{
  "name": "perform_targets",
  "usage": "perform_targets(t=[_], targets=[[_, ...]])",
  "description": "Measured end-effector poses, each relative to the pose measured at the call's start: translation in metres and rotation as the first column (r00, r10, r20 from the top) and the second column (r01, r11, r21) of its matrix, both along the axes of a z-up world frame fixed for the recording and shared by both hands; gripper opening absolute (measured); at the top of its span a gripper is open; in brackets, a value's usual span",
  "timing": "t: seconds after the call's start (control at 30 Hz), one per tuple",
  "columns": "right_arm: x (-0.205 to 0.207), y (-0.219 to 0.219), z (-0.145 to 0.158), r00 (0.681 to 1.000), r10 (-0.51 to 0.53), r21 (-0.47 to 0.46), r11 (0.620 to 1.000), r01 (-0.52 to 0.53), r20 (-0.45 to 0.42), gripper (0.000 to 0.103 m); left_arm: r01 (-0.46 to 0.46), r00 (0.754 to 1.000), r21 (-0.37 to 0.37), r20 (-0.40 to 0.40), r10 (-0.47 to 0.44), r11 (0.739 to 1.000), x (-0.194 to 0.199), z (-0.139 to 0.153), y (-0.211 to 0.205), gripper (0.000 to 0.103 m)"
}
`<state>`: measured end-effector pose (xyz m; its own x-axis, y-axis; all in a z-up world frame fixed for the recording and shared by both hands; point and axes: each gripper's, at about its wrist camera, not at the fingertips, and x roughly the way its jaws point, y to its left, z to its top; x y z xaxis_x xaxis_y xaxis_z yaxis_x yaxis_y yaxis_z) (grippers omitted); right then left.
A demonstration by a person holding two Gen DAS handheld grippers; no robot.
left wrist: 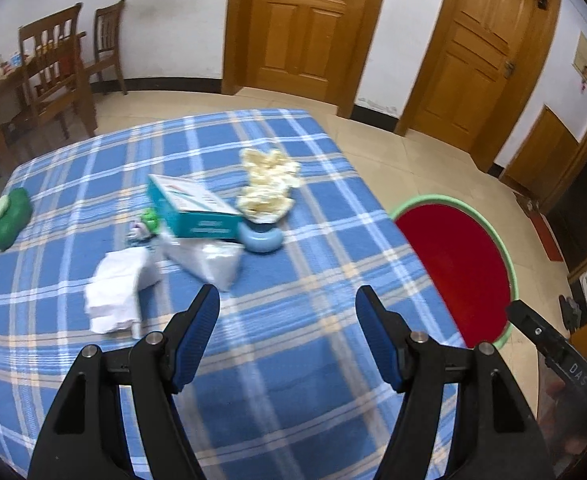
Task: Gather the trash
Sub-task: 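Move the left tool back to the table and grasp the white tissue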
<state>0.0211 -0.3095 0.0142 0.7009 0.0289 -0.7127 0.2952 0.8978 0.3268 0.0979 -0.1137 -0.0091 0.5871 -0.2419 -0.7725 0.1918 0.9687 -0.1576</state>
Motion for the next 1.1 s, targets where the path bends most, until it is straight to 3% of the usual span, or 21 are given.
perform_targets(t=[0.6,1.1], targets=[[0.026,0.041,0.003,0.996,0.090,-0.020,0.996,-0.090,-0.021,0.079,-0.201,0.980,0.013,-0.008,0.201,0.980,0.012,-0.011,0.084,0.073],[0.050,0.071,0.000,0.988,0.148,-0.042,0.988,-0.150,-0.049,0.079,-0.228,0.971,0.018,-0.069,0.229,0.974,0.037,-0.037,0.101,0.073]])
